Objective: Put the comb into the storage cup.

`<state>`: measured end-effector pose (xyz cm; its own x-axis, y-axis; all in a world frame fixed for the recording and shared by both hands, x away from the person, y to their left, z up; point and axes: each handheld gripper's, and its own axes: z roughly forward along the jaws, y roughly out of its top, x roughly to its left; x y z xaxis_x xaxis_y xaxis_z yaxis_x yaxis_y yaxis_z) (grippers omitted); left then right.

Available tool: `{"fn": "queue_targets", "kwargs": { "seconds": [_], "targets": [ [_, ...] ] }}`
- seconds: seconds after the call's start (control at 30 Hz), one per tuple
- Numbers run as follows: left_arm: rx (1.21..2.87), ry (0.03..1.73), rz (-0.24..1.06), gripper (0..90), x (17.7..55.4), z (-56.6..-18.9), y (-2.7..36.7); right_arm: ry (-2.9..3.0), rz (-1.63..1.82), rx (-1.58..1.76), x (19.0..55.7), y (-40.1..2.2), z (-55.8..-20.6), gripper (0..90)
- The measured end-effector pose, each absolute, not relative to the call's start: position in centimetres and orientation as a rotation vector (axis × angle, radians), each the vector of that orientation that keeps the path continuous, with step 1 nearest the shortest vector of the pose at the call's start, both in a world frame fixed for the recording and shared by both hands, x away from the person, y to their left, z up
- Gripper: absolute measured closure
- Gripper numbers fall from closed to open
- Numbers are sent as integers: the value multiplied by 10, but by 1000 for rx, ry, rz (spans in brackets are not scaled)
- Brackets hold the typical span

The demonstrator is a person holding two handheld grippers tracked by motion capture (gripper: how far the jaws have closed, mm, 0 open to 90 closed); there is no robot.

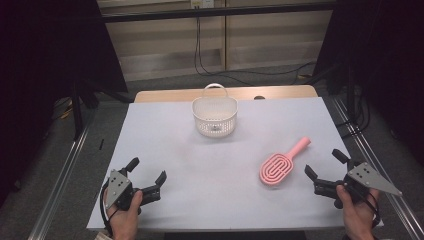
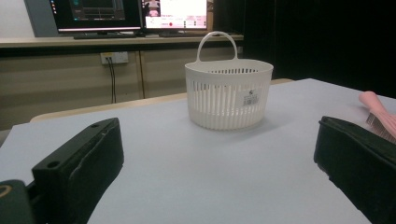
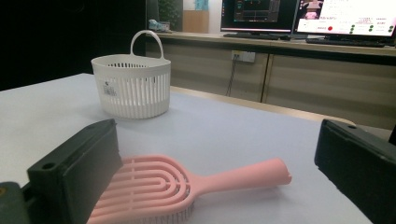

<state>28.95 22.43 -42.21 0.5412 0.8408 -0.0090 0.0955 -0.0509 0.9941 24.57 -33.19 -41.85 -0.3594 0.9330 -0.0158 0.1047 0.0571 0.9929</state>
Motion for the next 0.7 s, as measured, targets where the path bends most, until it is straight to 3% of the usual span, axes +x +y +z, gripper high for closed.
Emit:
{"fn": "queue_targets", "kwargs": {
  "seconds": [0.7],
  "targets": [
    [1523,819,718,15,291,-422,220,1627,1402,1069,249,-331,-421,0]
  ]
}}
